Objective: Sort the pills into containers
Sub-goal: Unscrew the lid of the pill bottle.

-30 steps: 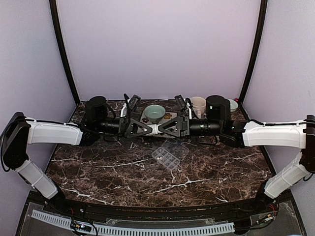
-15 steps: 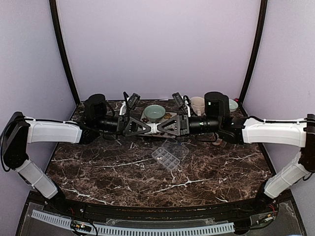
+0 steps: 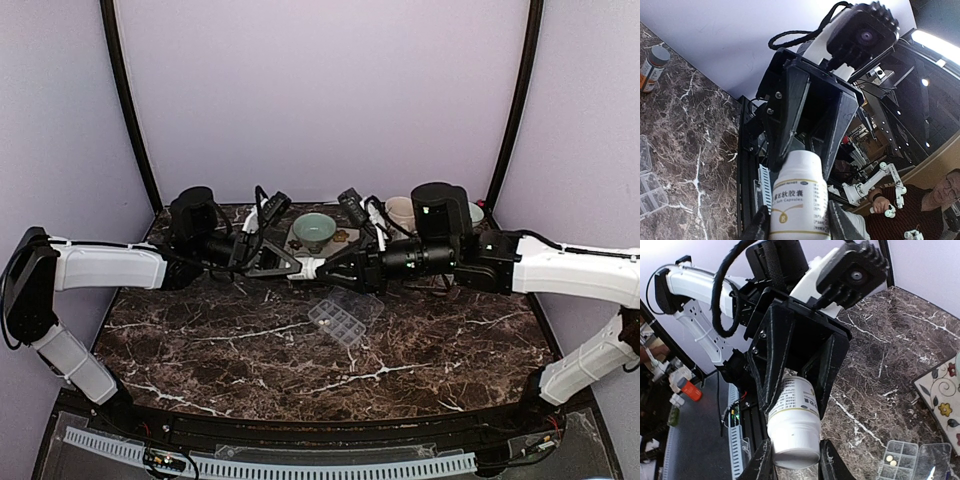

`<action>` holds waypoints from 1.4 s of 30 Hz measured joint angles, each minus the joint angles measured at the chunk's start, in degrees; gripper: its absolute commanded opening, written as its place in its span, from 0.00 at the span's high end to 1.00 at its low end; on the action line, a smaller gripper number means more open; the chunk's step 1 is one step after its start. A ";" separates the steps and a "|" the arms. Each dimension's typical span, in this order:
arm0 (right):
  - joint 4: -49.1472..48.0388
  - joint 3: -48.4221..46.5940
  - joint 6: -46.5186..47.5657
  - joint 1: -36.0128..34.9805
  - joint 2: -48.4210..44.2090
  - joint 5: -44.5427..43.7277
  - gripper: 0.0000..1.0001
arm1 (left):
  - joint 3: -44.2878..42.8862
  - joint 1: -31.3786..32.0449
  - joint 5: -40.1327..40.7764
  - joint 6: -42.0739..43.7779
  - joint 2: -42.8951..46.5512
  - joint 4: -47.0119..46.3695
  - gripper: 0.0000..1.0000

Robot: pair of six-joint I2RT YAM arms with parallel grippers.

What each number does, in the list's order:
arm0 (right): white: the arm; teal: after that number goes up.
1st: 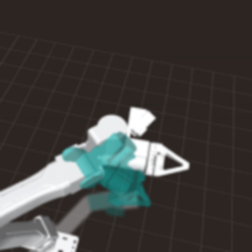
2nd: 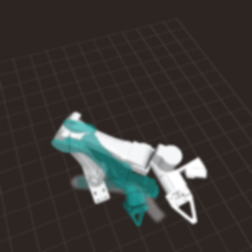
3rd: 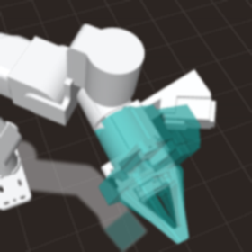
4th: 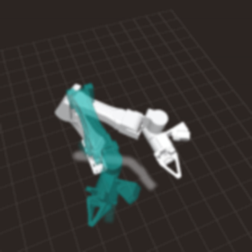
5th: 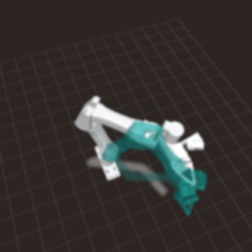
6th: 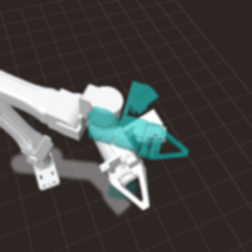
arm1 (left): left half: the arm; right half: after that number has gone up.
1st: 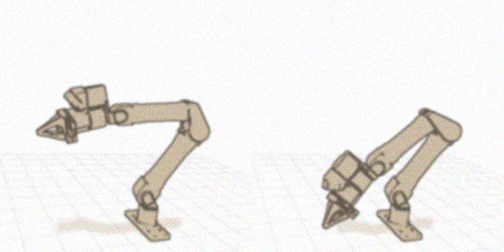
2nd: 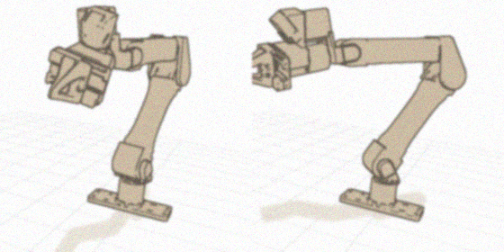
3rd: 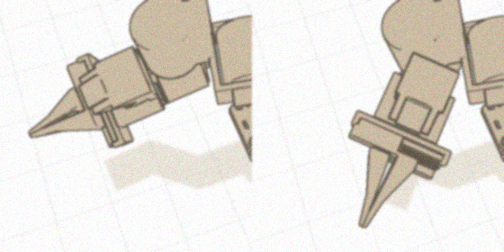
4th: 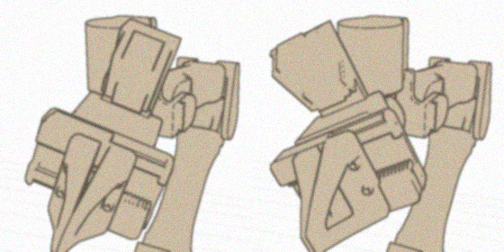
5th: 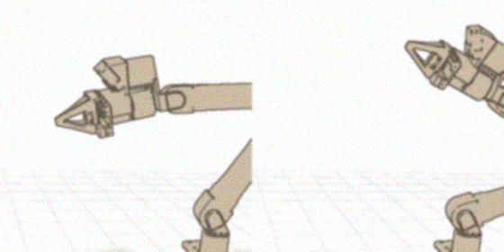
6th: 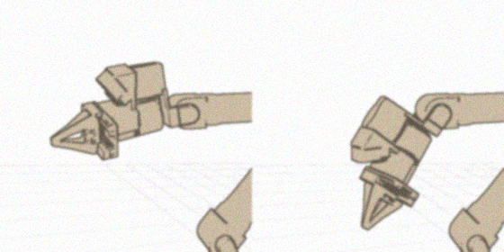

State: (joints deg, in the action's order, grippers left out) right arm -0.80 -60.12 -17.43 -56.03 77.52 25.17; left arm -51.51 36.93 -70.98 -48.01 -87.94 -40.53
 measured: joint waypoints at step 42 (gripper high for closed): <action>-2.05 4.87 33.31 -17.84 -2.86 -44.52 0.39 | 1.03 0.24 -11.47 -19.34 -0.31 -19.41 1.00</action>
State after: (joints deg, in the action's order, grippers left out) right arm -2.85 -55.24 15.88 -73.87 74.65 -19.35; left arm -50.48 37.17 -82.46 -67.35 -88.25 -59.94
